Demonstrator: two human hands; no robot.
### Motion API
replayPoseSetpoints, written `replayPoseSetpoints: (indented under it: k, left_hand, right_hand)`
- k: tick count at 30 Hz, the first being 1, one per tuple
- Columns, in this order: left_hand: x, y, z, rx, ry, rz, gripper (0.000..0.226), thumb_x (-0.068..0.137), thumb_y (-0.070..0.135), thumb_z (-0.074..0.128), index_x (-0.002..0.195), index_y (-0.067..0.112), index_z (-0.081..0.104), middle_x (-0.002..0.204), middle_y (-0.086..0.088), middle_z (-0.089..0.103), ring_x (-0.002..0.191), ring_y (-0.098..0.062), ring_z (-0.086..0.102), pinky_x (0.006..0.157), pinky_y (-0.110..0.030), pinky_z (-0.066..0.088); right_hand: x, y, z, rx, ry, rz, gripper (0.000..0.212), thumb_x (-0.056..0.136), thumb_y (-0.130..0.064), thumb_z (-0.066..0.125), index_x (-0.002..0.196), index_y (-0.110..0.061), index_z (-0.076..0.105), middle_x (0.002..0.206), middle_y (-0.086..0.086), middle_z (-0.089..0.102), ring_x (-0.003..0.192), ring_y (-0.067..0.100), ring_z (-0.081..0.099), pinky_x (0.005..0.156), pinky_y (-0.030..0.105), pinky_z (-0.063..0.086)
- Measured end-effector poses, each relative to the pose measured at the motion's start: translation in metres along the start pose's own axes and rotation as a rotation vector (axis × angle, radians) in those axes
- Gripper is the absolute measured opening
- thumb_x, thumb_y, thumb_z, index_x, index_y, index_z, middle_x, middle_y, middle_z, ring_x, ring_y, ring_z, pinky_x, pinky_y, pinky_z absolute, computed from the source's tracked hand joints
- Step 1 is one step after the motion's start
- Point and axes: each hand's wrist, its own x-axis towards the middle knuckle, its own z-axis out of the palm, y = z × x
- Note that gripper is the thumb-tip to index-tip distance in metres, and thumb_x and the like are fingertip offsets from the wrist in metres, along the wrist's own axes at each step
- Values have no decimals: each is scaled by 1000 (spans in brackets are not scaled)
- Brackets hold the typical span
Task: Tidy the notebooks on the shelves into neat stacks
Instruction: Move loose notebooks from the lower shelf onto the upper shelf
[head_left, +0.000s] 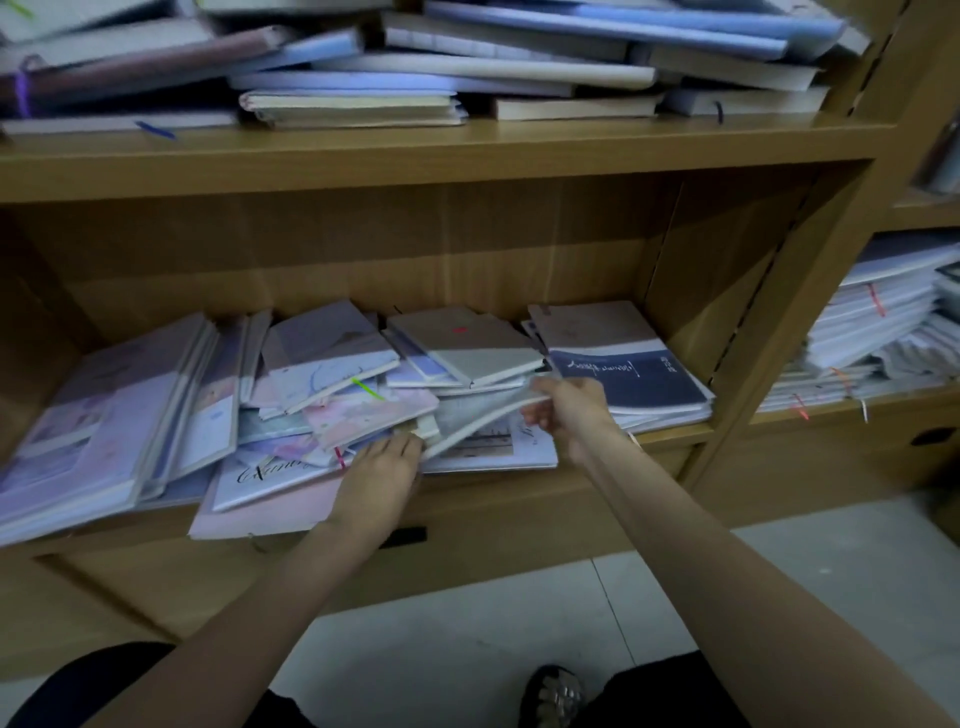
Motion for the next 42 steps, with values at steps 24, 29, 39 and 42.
replayPoseSetpoints:
  k: [24, 29, 39, 42]
  left_hand:
    - [19, 20, -141, -1582, -6, -707, 15, 93, 14, 55, 83, 8, 64, 81, -13, 67, 66, -21, 63, 57, -25, 49]
    - [50, 65, -135, -1772, 31, -855, 10, 91, 10, 57, 98, 3, 58, 81, -11, 62, 66, -21, 59, 56, -26, 49]
    - [90, 80, -105, -1311, 14, -410, 23, 95, 7, 45, 109, 7, 63, 104, -7, 68, 86, -10, 63, 75, -17, 48]
    - [89, 53, -78, -1124, 20, -425, 28, 93, -3, 40, 111, 1, 62, 109, -15, 65, 88, -14, 62, 71, -13, 45]
  right_hand:
    - [-57, -18, -38, -721, -492, -356, 70, 79, -49, 65, 140, -32, 35, 142, -11, 38, 127, 11, 41, 101, 35, 43]
    - [-74, 11, -52, -1132, -273, -636, 79, 84, -36, 66, 147, -25, 21, 137, -1, 46, 119, 19, 50, 95, 34, 45]
    - [-39, 1, -107, -74, 342, -486, 20, 94, -12, 54, 113, -14, 56, 99, 1, 62, 96, 24, 61, 77, 36, 53]
    - [-26, -7, -117, 209, 391, -336, 15, 93, -8, 54, 107, -14, 54, 97, 2, 61, 94, 25, 61, 75, 37, 52]
